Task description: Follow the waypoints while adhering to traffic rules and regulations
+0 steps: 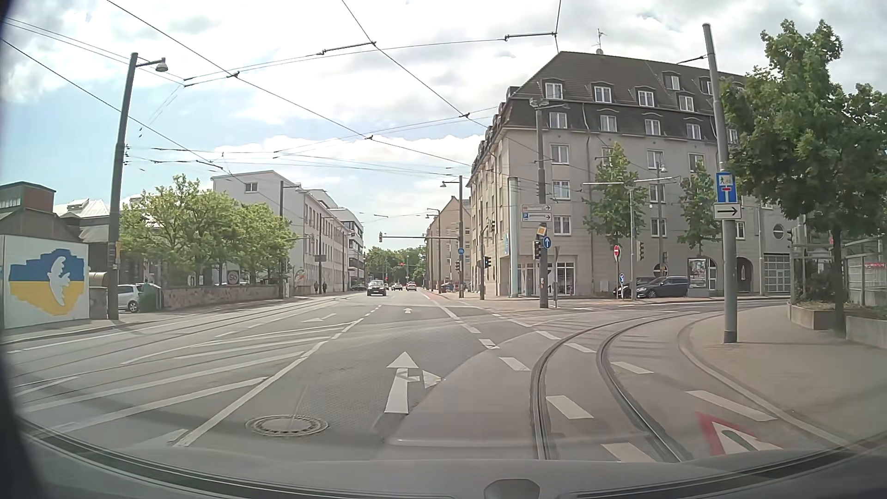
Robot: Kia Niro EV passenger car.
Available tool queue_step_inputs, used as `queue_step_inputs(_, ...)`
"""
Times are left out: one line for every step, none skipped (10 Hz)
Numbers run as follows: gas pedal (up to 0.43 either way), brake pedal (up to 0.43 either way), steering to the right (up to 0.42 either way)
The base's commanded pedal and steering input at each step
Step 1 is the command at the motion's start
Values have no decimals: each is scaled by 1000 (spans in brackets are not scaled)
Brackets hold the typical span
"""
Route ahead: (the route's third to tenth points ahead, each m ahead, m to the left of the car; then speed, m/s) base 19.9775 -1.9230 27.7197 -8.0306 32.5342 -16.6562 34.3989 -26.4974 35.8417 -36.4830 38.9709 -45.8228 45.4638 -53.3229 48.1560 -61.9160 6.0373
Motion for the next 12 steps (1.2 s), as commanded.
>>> queue_step_inputs(0, 189, 37)
queue_step_inputs(0, 165, 54)
queue_step_inputs(0, 152, 69)
queue_step_inputs(0, 128, 83)
queue_step_inputs(0, 30, 98)
queue_step_inputs(0, 30, 110)
queue_step_inputs(0, 30, 119)
queue_step_inputs(28, 30, 127)
queue_step_inputs(79, 30, 130)
queue_step_inputs(130, 30, 134)
queue_step_inputs(130, 30, 136)
queue_step_inputs(130, 30, 138)
